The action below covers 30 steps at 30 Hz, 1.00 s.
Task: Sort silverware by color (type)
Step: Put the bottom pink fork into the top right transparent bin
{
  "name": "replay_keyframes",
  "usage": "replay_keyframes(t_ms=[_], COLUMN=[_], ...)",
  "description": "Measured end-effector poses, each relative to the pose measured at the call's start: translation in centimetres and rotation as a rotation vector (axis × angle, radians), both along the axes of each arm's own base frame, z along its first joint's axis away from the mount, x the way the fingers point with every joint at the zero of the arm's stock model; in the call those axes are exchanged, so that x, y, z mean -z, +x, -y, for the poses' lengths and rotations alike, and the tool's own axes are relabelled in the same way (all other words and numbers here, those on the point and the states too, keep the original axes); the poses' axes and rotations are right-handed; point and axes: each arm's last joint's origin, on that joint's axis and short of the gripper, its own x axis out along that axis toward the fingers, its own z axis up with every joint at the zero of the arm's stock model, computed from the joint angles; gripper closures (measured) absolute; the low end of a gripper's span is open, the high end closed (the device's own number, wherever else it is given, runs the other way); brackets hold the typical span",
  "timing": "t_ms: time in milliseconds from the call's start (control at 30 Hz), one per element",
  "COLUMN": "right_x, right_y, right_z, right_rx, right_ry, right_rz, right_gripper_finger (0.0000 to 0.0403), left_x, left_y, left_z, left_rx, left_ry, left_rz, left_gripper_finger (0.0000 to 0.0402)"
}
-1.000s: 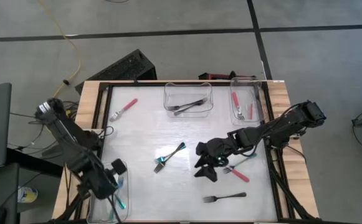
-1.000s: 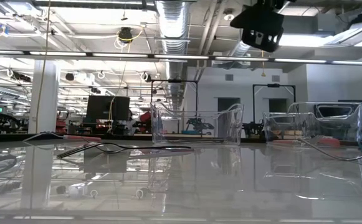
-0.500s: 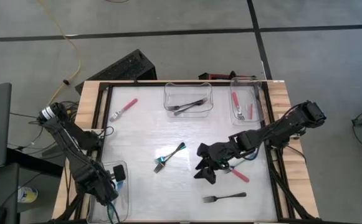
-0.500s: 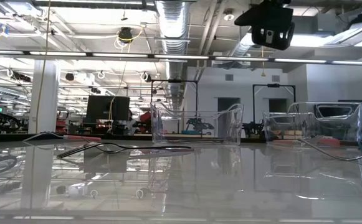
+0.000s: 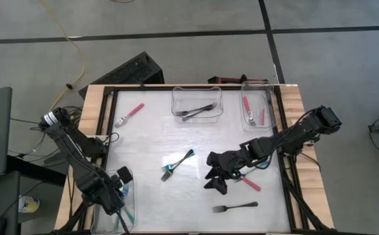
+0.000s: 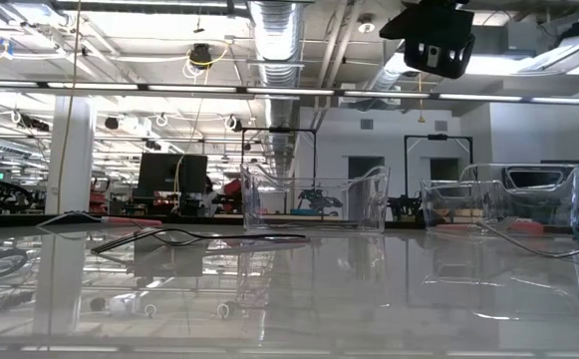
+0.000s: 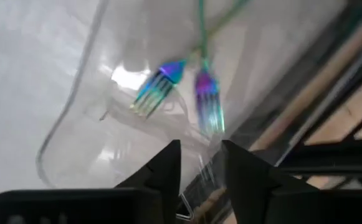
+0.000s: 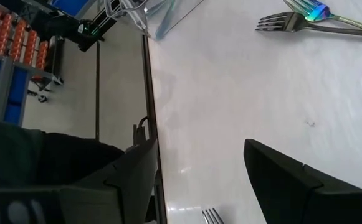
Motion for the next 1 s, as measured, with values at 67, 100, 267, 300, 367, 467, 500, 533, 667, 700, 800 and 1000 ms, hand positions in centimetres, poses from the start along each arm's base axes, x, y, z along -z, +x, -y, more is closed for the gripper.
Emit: replay_keyframes(t_ms=[67,100,267,300,367,467,500,533,667,700,800,1000], right_x=[0.0,0.1,1.5,1.7,2.2,3.0,3.1,3.2,3.5,3.5,3.5,3.5], right_y=[-0.1,-0.1,-1.8,-2.5,-3.7,-5.5,-6.1,-6.6,-8.3,-8.7,-9.7,-11.5], right_z=[0.0,-0.1,-0.1,-0.2,-0.5,-1.1,-1.4,-1.6,-2.9,-3.3,-4.4,-6.6], right_rx=[-0.016,-0.043,-0.153,-0.159,-0.156,-0.128,-0.12,-0.111,-0.049,-0.04,-0.018,0.033], right_ry=[0.007,0.006,-0.022,-0.046,-0.102,-0.188,-0.209,-0.228,-0.293,-0.299,-0.316,-0.339], right_rz=[-0.009,-0.019,-0.227,-0.285,-0.388,-0.54,-0.577,-0.606,-0.685,-0.692,-0.7,-0.65], right_gripper_finger=[0.0138,0.0138,0.0138,0.0138,0.0138,0.0138,0.0138,0.0138,0.0138,0.0138,0.0138,0.0138], left_x=[-0.6,-1.0,-3.6,-4.0,-4.6,-5.1,-5.2,-5.3,-5.9,-6.0,-6.2,-7.9], left_y=[0.2,0.4,2.4,3.0,4.3,6.4,7.2,7.8,9.8,10.2,10.8,10.3], left_z=[0.1,0.1,-0.3,-0.5,-1.0,-2.1,-2.4,-2.8,-4.4,-4.8,-6.2,-8.7], left_rx=[-0.031,-0.041,-0.163,-0.201,-0.285,-0.42,-0.457,-0.489,-0.585,-0.607,-0.665,-0.754], left_ry=[-0.005,-0.01,0.013,0.028,0.048,0.04,0.019,-0.003,-0.055,-0.063,-0.062,-0.129], left_rz=[0.029,0.048,0.283,0.35,0.487,0.634,0.667,0.693,0.763,0.777,0.791,0.811], left_gripper_finger=[0.0288,0.0283,0.0274,0.0274,0.0274,0.0274,0.0274,0.0274,0.0274,0.0274,0.0274,0.0274])
